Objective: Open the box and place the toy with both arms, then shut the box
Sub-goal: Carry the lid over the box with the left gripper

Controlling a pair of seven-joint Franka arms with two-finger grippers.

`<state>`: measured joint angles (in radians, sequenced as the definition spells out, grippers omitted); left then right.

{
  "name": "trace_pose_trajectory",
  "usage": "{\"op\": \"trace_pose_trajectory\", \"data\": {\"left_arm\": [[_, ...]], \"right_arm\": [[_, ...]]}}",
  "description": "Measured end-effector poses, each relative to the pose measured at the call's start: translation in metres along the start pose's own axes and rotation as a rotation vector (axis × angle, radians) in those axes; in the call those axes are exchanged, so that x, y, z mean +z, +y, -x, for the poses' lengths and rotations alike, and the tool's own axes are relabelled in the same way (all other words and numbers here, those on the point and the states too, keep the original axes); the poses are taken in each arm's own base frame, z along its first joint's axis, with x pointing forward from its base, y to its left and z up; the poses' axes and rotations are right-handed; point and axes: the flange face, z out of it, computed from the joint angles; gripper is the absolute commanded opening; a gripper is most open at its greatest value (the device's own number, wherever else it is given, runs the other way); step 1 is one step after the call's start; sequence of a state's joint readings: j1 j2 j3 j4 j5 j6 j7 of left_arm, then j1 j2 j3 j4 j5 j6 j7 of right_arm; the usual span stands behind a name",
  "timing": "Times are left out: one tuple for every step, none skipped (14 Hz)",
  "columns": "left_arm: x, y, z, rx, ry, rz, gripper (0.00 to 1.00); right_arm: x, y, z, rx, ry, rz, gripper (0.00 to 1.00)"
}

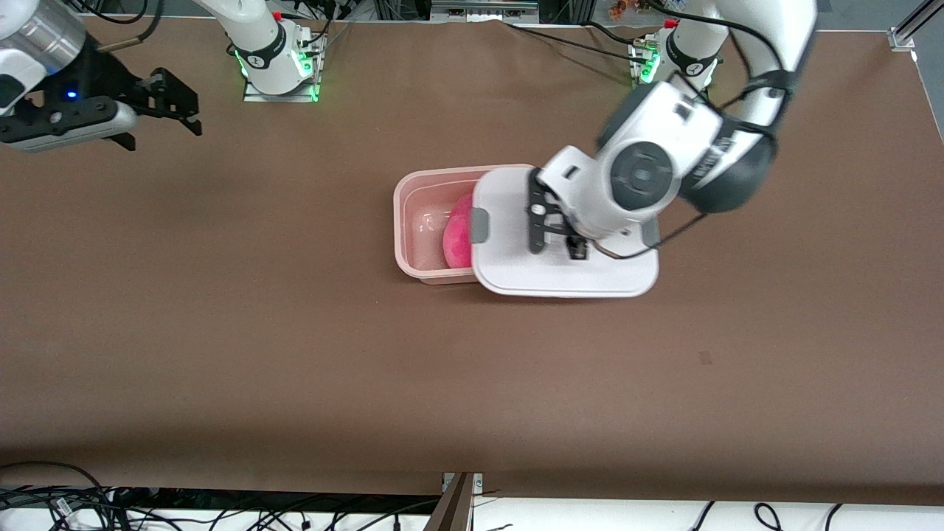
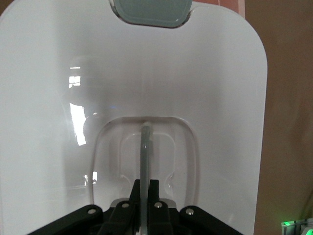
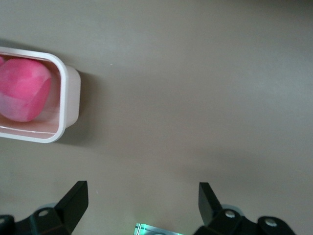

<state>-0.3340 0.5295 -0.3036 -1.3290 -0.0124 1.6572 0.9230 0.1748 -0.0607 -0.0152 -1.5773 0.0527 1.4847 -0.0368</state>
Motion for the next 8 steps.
{"op": "trace_pose_trajectory", "data": {"left_arm": [[0.01,0.009,-0.022,-0.005,-0.006,-0.015,0.0],[0.022,0.017,-0.041,-0.012,-0.009,-0.027,0.0],[0.033,0.024,-0.059,-0.022,-0.014,-0.039,0.0],[0.046,0.032,-0.076,-0.035,-0.023,-0.05,0.0],[0.058,0.039,-0.09,-0.049,-0.031,-0.058,0.0],[0.069,0.043,-0.099,-0.062,-0.041,-0.063,0.0],[0.078,0.045,-0.105,-0.074,-0.05,-0.063,0.0],[0.087,0.046,-0.109,-0.083,-0.056,-0.059,0.0]], "right_arm": [[0.002,0.01,-0.001,0.019,-0.005,-0.002,1.0],[0.004,0.016,-0.002,0.029,-0.008,-0.003,1.0],[0.005,0.017,-0.002,0.031,-0.009,-0.001,1.0],[0.004,0.017,-0.002,0.031,-0.008,0.003,1.0],[0.001,0.017,-0.002,0.03,-0.001,0.011,1.0],[-0.004,0.017,-0.002,0.028,0.007,0.027,1.0],[-0.008,0.016,-0.002,0.025,0.014,0.047,1.0],[-0.011,0.015,-0.002,0.021,0.02,0.063,1.0]]}}
